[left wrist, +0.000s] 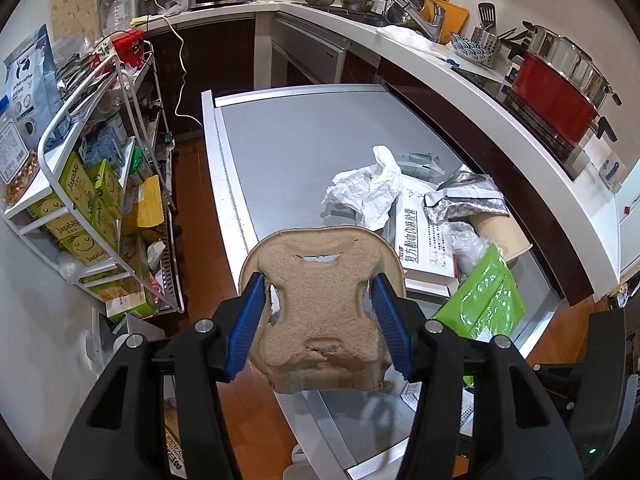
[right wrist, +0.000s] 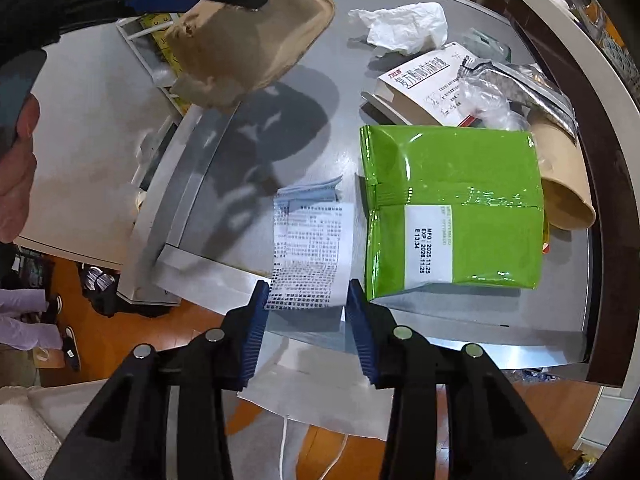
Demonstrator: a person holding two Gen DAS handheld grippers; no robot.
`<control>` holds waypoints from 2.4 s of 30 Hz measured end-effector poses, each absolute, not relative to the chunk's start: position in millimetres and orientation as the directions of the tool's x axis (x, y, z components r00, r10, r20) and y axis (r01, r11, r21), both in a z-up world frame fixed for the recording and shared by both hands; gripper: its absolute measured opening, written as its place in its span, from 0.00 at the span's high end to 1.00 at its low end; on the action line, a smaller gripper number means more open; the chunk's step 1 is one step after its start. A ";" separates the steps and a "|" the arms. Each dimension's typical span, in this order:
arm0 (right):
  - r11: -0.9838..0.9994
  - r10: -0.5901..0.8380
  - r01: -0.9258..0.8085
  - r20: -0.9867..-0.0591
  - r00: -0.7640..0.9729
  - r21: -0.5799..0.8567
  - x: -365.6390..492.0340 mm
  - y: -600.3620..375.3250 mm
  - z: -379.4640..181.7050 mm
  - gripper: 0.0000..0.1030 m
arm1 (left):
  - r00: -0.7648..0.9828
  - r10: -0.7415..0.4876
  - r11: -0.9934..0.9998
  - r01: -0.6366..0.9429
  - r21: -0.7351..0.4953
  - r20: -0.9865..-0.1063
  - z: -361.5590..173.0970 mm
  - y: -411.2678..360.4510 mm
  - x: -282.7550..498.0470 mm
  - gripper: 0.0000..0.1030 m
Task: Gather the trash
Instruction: 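Lift the carton piece with the left tool while the right tool grasps the white receipt, then carry the carton and receipt in both tools over the white paper bag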
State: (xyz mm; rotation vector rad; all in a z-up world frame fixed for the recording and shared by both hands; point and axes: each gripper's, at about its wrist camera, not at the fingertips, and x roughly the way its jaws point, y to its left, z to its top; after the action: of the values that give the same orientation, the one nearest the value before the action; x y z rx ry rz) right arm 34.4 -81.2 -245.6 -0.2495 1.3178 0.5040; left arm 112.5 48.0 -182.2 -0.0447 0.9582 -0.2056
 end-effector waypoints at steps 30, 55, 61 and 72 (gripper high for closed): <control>0.913 0.407 -0.279 -0.660 0.631 0.297 31.1 -212.3 -31.9 0.62 | 0.737 -0.239 0.970 0.218 -0.112 -0.633 -66.5 17.9 45.1 0.46; 0.910 0.404 -0.191 -0.888 0.218 0.367 -86.1 -261.4 -171.9 0.62 | 0.376 -0.378 0.868 0.462 -0.182 -0.846 -161.0 -51.1 -71.4 0.46; 0.915 0.393 -0.125 -0.917 0.065 0.383 -84.9 -251.5 -259.4 0.62 | 0.237 -0.315 0.868 0.463 -0.179 -0.919 -243.9 -69.8 -73.9 0.46; 0.939 0.327 -0.082 -0.940 -0.094 0.335 -51.0 -225.4 -356.1 0.61 | 0.165 -0.198 0.880 0.463 -0.101 -0.966 -331.0 -87.4 -54.5 0.46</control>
State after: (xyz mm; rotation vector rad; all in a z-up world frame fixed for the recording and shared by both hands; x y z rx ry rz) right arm -51.0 -225.4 -356.1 0.1915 1.6321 0.3452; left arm -54.5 -87.4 -331.0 0.2377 1.3256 -0.4774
